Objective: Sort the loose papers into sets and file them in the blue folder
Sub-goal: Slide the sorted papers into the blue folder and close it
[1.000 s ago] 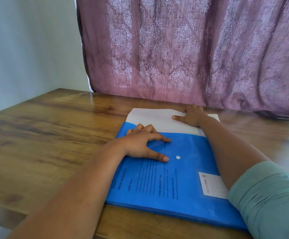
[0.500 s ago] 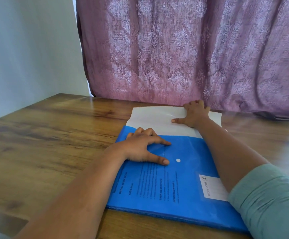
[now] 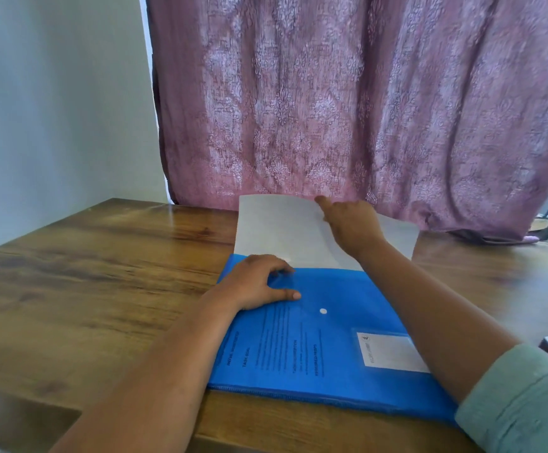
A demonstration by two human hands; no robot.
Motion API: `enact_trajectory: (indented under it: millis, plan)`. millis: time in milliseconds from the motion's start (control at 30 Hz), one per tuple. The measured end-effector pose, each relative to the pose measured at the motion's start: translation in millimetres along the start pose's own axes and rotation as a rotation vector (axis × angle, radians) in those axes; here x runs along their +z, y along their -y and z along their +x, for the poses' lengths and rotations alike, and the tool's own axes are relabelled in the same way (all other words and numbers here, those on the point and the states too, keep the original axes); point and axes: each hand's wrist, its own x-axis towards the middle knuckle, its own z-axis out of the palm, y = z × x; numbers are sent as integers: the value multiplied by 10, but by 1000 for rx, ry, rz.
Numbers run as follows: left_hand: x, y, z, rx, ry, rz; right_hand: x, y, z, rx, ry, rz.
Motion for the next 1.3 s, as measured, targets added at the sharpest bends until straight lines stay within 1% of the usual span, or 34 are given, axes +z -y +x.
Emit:
enact_trajectory:
  millis: [33, 100, 167, 233, 267, 300, 367, 433, 467, 567, 600, 667, 767, 900, 1000, 1067, 1167, 1300]
  plan:
    - [12, -23, -24, 14, -55, -12, -82, -17, -52, -45, 31, 30]
    - [34, -89, -61, 115, -227, -1, -215, -65, -155, -93, 136, 154]
    - [43, -204, -114, 235, -504, 147, -352, -91, -312, -101, 180, 247]
    - [28, -381, -183, 267, -748, 368, -457, -85, -497, -125, 84, 313]
    - [10, -463, -217, 262, -812, 446, -484, -68, -579, -145, 10, 349]
    - [3, -516, -250, 264, -831, 487, -527, -45, -663, -150, -39, 390]
    - [40, -548, -292, 280, -805, 512, -589, 18, -818, -122, -31, 475]
    - [122, -531, -315, 327, -743, 503, -575, 89, -977, -94, 23, 554]
    - [149, -543, -354, 311, -685, 491, -545, 127, -1064, -79, 45, 582]
    - [223, -609, -472, 110, -400, 481, -454, 238, -1248, -25, 108, 648]
    - [245, -600, -491, 74, -344, 482, -428, 260, -1275, -11, 138, 672]
    - [265, -560, -523, 56, -286, 435, -396, 276, -1308, 22, 190, 697]
    - [267, -471, -516, 49, -246, 275, -382, 271, -1338, 85, 217, 741]
    - [275, -447, -505, 37, -272, 233, -379, 284, -1348, 137, 254, 805]
    - [257, -425, -501, 25, -210, 167, -424, 285, -1346, 107, 292, 812]
    - [249, -383, -499, 19, -170, 82, -442, 296, -1354, 75, 310, 803]
    - [245, -334, -494, 12, -154, -10, -445, 291, -1346, 55, 322, 785]
    - [225, -343, -491, -4, -148, -30, -450, 277, -1346, 56, 321, 797]
